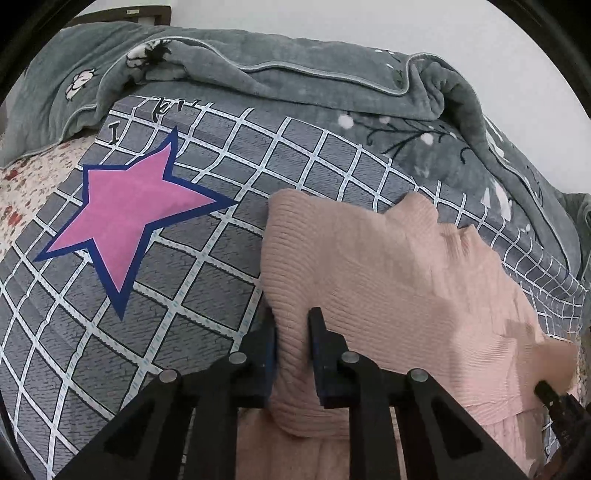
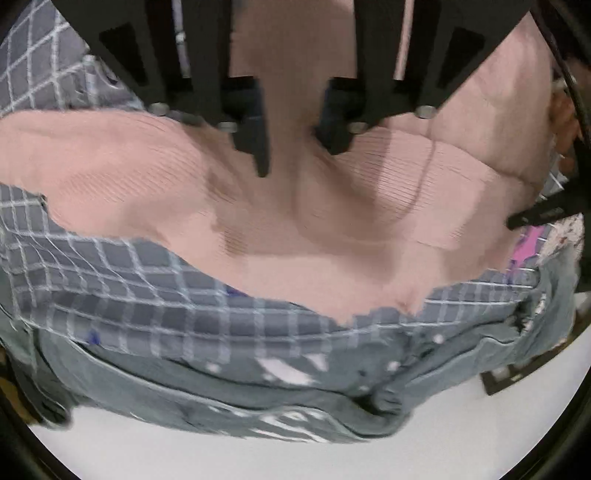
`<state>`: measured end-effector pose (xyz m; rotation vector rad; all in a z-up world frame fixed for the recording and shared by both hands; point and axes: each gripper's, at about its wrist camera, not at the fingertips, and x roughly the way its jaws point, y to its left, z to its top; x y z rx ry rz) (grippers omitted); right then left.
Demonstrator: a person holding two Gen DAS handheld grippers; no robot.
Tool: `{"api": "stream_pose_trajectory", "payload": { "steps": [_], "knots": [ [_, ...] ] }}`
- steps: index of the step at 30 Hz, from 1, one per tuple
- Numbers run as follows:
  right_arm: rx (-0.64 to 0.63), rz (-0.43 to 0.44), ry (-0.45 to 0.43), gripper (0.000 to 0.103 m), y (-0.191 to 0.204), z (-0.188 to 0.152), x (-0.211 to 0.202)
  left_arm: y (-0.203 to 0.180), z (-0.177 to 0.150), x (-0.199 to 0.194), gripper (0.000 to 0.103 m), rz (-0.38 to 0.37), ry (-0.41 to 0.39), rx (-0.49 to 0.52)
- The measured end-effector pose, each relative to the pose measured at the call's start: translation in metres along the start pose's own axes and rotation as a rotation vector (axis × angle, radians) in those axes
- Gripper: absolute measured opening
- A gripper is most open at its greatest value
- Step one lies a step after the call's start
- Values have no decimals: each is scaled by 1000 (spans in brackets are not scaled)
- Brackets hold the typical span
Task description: Fold small clothes
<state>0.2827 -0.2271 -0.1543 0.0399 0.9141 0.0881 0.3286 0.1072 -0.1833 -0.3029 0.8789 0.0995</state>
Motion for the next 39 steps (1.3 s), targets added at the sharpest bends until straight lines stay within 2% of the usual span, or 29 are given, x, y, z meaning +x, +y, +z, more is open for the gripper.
{"api": "stream_pose_trajectory", "payload": {
  "steps": [2, 6, 10, 13, 15, 17, 23, 27, 31, 35, 39],
  "knots": [
    [-4, -48, 15, 27, -13, -7, 2, 3, 0, 2, 25, -7, 12, -23],
    [29, -14, 6, 27, -27, -11, -6, 5, 0, 4, 29, -34, 24, -43],
    [30, -52, -3, 27, -36, -17, -16, -2, 0, 3, 28, 5, -2, -9],
    [41, -131, -50, 36, -62, -27, -38, -8, -1, 4, 30, 40, -11, 24],
    [79, -182, -79, 47, -88, -34, -53, -12, -2, 5, 46, 53, -14, 41],
    [129, -218, -100, 54, -117, -41, -67, -16, -3, 5, 54, 66, -19, 63],
    [287, -288, -102, 58, -198, -73, -92, -32, -11, 7, 63, 152, -52, 140],
    [398, -266, -94, 59, -243, -93, -93, -34, -13, 8, 69, 184, -64, 157],
    [478, -197, -116, 59, -269, -100, -89, -28, -12, 8, 71, 169, -58, 127],
    [512, -163, -131, 66, -286, -96, -84, -26, -12, 9, 73, 163, -58, 113],
    [538, -148, -108, 66, -299, -89, -73, -29, -12, 9, 74, 176, -59, 121]
  ]
}}
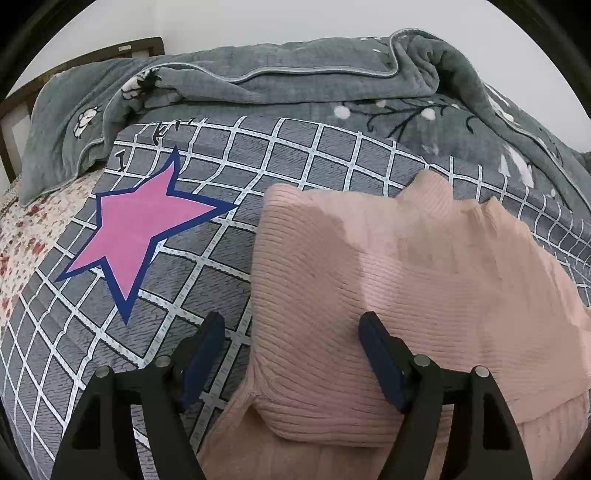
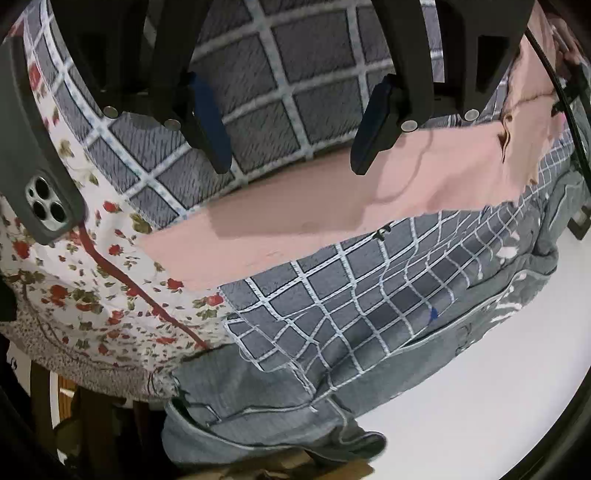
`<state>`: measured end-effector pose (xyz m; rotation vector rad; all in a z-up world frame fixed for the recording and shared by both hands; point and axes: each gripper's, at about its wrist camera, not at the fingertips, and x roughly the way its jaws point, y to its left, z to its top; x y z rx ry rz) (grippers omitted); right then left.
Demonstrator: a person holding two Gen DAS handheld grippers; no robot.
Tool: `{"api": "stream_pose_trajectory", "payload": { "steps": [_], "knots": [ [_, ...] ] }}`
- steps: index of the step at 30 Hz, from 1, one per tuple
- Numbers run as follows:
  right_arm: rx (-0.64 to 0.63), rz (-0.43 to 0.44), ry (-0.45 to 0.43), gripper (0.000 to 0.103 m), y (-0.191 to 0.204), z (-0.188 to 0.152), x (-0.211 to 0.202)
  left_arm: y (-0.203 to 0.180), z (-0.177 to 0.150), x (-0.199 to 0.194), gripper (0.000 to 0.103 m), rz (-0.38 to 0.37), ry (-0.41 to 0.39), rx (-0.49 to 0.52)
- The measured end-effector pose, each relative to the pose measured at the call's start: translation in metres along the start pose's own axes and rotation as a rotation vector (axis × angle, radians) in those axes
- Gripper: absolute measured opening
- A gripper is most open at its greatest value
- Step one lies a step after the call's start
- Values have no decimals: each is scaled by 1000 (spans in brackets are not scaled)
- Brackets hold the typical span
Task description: Fold small clothes
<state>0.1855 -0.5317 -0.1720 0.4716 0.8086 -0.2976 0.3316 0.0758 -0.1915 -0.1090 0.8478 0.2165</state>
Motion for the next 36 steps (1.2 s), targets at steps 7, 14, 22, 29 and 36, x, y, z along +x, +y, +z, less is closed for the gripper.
{"api": "stream_pose_trajectory", "payload": {
  "steps": [7, 14, 22, 29, 36],
  "knots": [
    [17, -20, 24, 66, -7, 14, 20, 0, 0, 2, 75, -1, 4, 0],
    [67, -52, 5, 52, -15, 24, 28, 0, 1, 2, 76, 3, 4, 4],
    [13, -95, -84, 6, -4, 27, 12, 1, 1, 2, 76, -13, 8, -5],
    [-164, -190, -251, 6, 73, 31, -42, 24, 5, -8, 76, -101, 15, -102],
    [-294, -14, -287, 6, 200, 28, -79, 50, 14, -29, 80, -146, -38, -128]
  ]
}}
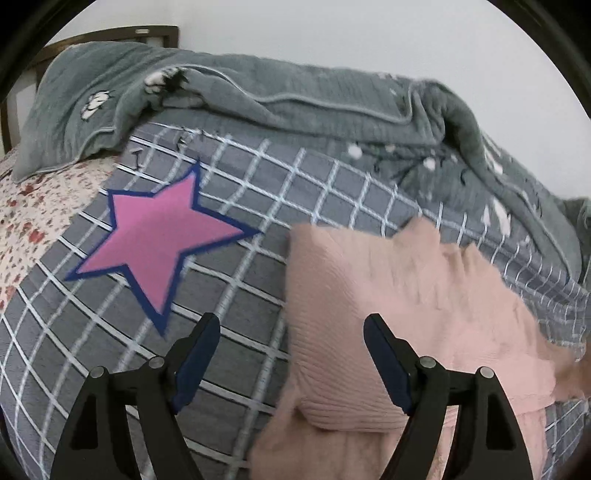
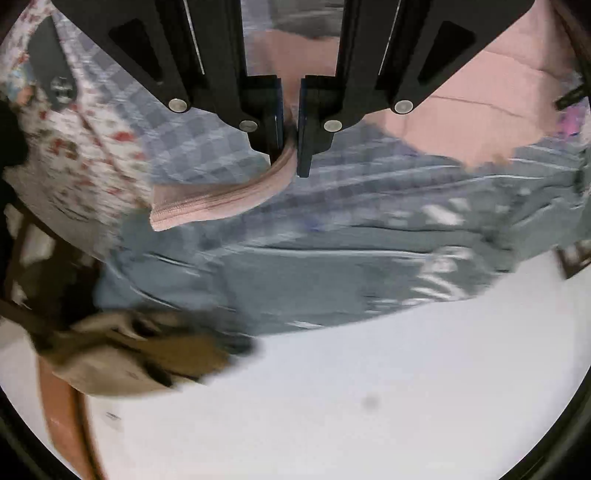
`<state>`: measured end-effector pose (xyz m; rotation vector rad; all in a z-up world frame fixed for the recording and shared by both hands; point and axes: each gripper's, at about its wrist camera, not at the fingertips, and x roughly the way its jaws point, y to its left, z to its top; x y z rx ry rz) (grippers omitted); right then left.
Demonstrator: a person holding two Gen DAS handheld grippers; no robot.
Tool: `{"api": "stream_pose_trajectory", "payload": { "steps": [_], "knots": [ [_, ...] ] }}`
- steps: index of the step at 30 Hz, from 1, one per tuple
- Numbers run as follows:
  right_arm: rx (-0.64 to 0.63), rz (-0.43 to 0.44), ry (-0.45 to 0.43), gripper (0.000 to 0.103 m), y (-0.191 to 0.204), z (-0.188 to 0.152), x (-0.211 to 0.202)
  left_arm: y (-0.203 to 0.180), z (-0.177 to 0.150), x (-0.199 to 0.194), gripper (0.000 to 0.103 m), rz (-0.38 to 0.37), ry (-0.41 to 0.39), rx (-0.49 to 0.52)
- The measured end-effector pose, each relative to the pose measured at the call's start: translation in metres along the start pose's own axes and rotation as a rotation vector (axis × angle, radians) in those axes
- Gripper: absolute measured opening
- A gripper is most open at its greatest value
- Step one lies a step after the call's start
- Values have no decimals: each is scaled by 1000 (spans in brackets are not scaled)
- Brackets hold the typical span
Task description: Fold small clothes
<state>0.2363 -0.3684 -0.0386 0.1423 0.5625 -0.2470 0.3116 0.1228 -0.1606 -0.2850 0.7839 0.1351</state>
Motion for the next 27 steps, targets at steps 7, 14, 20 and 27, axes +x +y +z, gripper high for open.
{"api": "stream_pose_trajectory", "payload": {
  "steps": [7, 14, 20, 27],
  "knots": [
    [-136, 237, 10, 6, 167, 1, -11, 51, 16, -15, 80, 81, -28, -21],
    [-206, 469, 138, 6, 307, -45, 5, 113, 21, -27, 80, 175, -32, -77],
    [-241, 625, 365, 17, 375, -102, 37, 132, 18, -36, 80, 150, -39, -99],
    [-311, 601, 337, 44, 343, -115, 17, 101, 13, -37, 80, 97, -39, -26]
  ]
}}
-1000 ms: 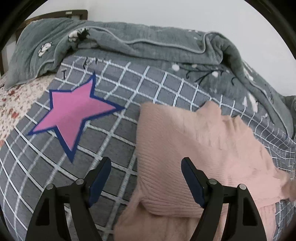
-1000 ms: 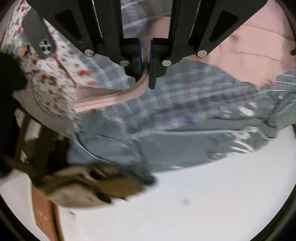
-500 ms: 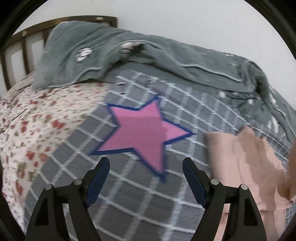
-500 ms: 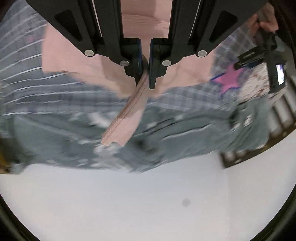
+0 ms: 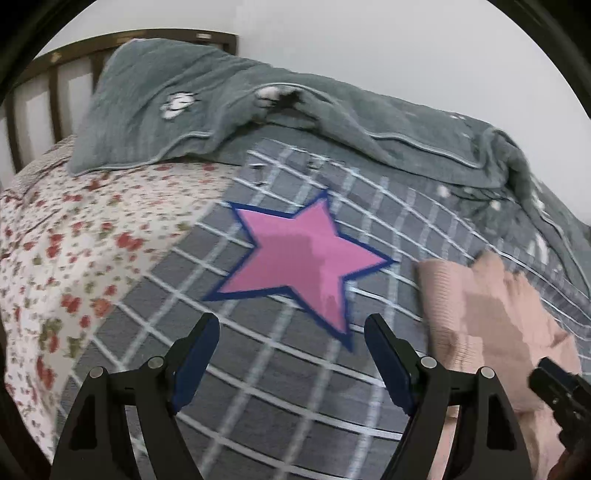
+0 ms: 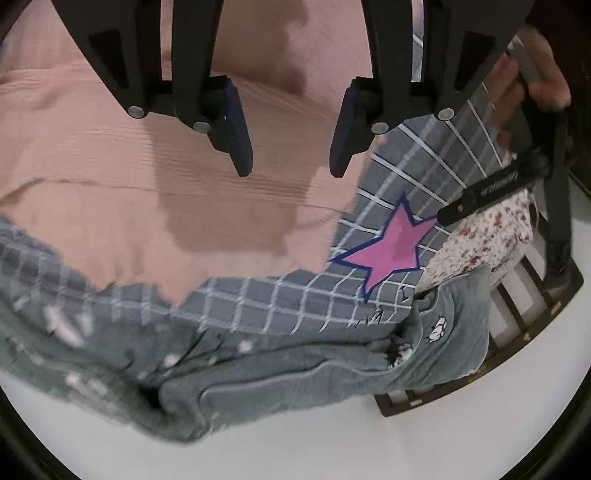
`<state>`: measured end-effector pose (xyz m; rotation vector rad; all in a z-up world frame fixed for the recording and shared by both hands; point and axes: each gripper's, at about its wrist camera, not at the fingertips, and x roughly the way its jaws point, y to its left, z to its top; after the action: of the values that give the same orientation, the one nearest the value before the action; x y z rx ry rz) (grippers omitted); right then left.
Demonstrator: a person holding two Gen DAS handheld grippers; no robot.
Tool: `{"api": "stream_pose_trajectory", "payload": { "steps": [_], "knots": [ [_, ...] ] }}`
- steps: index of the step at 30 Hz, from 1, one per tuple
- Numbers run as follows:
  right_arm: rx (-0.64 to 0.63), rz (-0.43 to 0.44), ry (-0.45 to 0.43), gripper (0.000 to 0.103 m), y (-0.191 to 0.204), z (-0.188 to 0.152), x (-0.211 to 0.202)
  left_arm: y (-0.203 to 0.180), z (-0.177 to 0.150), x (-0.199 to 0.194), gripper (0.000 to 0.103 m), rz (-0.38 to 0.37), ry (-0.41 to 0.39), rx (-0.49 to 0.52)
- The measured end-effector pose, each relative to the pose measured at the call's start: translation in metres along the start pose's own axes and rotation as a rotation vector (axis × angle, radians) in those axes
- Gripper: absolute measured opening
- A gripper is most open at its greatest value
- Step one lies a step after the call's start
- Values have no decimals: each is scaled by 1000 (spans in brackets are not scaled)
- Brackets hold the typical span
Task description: Fold small clothes
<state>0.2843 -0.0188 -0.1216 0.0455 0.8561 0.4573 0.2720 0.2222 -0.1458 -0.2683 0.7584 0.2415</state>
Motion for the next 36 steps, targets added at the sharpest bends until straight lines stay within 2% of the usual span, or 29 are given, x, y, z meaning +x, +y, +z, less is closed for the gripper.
{"api": "stream_pose_trajectory", "payload": {
  "steps": [2, 6, 9, 12, 16, 18, 24, 26, 28, 30, 32, 34, 36],
  "knots": [
    [-17, -73, -49, 49, -19, -8, -26, -14, -3, -1, 80, -62, 5, 20],
    [-12, -233, -127, 50, -66, -30, -77, -44, -12, -4, 80, -192, 22, 67],
    [-3, -376, -149, 52, -105, -50, -109, -64, -17, -2, 80, -228, 31, 85],
    [44, -461, -95, 53, -148, -69, -120, -79, -19, 2, 80, -204, 19, 82],
    [122, -459, -59, 53, -189, -80, -121, -93, -20, 6, 80, -94, -20, 109],
    [127, -451, -55, 53, -194, -78, -114, -95, -19, 5, 80, -68, -45, 110],
    [84, -432, 11, 51, -193, -62, -75, -83, -12, 5, 80, -91, -48, 27],
    [105, -437, -18, 45, -196, -55, -70, -80, -14, 9, 80, -88, -26, 19],
    [175, -446, -71, 45, -210, -53, -77, -85, -18, 11, 80, -60, -20, 61],
    [269, -424, -109, 45, -227, -61, -85, -88, -20, 10, 80, -100, -7, 92],
    [368, -386, -108, 45, -244, -70, -89, -91, -21, 9, 79, -157, -1, 93],
    [386, -355, -114, 45, -249, -72, -94, -96, -23, 10, 79, -200, 13, 100],
    [371, -363, -95, 48, -248, -73, -96, -103, -26, 12, 78, -229, 30, 116]
  ]
}}
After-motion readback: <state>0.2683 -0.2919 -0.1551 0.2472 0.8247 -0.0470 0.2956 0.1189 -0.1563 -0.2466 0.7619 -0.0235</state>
